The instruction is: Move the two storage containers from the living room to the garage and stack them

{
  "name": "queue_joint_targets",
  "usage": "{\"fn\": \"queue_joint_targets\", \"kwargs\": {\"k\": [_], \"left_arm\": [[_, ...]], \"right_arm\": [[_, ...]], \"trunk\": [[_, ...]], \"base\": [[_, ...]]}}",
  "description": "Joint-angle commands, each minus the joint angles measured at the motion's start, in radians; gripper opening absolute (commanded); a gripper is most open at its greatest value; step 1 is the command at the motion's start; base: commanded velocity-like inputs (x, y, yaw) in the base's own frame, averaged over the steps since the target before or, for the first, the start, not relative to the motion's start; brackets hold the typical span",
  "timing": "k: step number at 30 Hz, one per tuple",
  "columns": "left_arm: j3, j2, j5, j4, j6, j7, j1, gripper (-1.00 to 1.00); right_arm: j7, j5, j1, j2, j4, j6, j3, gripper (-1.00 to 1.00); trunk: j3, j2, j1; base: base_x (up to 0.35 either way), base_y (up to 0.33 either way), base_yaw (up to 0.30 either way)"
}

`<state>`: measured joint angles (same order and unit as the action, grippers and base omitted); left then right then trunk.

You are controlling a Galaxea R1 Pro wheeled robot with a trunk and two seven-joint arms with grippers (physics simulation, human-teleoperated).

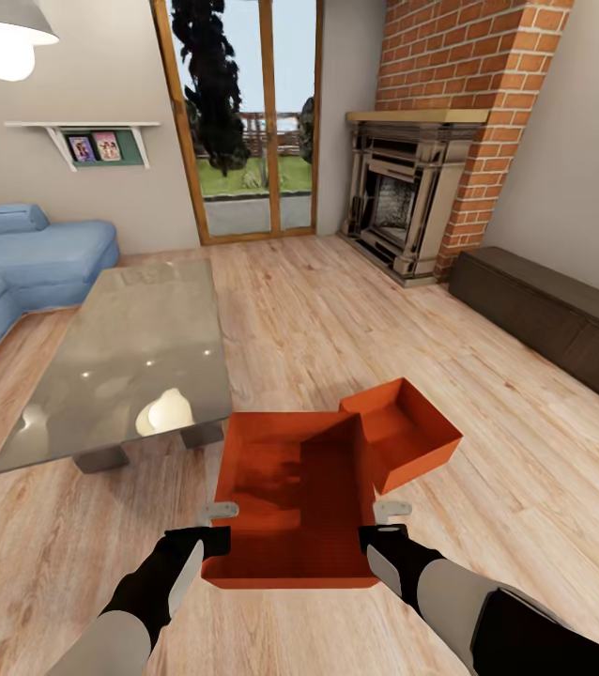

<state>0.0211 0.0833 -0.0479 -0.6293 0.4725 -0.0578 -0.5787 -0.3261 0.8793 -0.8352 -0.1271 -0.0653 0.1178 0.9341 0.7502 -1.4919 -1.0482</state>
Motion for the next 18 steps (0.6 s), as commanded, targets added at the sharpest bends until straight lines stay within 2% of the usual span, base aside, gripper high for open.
{"fn": "queue_joint_targets", "kwargs": {"k": [1, 9, 18], "left_arm": [[0.003, 0.0, 0.014, 0.0, 0.008, -0.01, 0.0, -1.0], [0.003, 0.0, 0.014, 0.0, 0.008, -0.01, 0.0, -1.0], [0.003, -0.001, 0.014, 0.0, 0.008, -0.01, 0.0, -1.0]], "right_arm": [[-0.022, -0.023, -0.002, 0.001, -0.002, 0.005, -0.015, -1.0], [-0.022, -0.023, -0.001, 0.002, -0.002, 0.006, -0.015, -1.0], [-0.021, -0.023, -0.002, 0.003, -0.002, 0.006, -0.017, -1.0]], "trunk": [[-0.004, 0.007, 0.004], [-0.04, 0.063, 0.035], [-0.07, 0.126, 0.069]], "base": [[0.0, 0.0, 0.0], [0.0, 0.0, 0.0], [0.0, 0.0, 0.0]]}}
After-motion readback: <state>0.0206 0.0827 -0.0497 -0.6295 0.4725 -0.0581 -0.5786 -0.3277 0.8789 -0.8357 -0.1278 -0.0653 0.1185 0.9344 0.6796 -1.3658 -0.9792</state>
